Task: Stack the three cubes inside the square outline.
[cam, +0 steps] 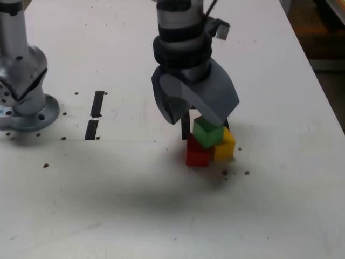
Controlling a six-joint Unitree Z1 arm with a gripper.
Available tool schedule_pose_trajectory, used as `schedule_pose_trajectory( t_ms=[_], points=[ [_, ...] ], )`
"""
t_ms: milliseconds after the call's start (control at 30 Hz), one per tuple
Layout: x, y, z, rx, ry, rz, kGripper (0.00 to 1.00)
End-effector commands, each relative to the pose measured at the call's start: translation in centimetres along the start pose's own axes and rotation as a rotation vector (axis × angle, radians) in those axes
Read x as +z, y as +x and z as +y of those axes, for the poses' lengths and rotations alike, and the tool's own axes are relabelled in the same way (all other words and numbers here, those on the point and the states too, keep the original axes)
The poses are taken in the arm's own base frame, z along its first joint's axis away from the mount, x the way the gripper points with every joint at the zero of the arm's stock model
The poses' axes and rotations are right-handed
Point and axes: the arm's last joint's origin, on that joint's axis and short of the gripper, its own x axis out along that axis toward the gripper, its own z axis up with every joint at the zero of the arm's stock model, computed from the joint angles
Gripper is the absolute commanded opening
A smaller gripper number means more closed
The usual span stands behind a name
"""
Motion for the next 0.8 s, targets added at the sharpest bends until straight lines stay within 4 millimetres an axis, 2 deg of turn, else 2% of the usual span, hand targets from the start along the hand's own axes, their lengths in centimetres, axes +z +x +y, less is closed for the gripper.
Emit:
schedule_pose_trajectory(
  t_ms=[0, 233, 400, 567, 767],
  points=[
    [0.5, 0.3, 0.0, -0.002, 0.007, 0.0, 0.96],
    [1.6, 1.4, -0.4, -0.015, 0.022, 0.014, 0.92],
    [2.2, 2.1, -0.7, -0.026, 0.028, 0.026, 0.82],
    [2.1, 2.5, -0.7, -0.032, 0.023, 0.044, 0.64],
    [2.0, 2.7, -0.7, -0.032, 0.008, 0.048, 0.34]
  ],
)
